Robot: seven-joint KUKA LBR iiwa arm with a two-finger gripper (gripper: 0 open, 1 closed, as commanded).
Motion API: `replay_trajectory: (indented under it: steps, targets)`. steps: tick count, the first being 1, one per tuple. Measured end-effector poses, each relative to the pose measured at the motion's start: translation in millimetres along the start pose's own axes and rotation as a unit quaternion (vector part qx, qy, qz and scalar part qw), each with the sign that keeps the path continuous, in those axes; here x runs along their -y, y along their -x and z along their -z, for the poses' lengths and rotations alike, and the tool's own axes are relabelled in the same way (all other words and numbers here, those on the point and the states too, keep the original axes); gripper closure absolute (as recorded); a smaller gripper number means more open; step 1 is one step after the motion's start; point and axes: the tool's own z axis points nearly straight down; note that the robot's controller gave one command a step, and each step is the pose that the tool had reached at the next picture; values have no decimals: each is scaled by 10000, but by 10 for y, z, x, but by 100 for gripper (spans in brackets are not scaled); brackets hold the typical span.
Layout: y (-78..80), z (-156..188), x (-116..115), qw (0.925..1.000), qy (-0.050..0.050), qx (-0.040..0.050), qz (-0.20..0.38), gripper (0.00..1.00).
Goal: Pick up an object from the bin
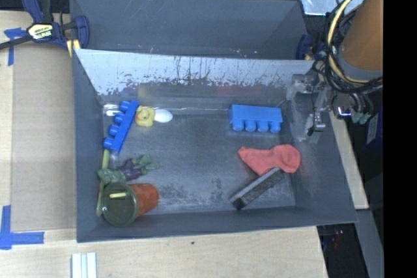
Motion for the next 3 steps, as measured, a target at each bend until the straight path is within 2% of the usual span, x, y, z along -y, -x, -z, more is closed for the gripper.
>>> replay_trajectory:
  steps: [1,2,3]
  targets:
    - [-170,-758,-63,9999,-5,28,-162,0]
    - [-32,-988,-670,9996,-12,64,-258,0]
    - [-205,-1515,-291,9987,-10,46,-501,0]
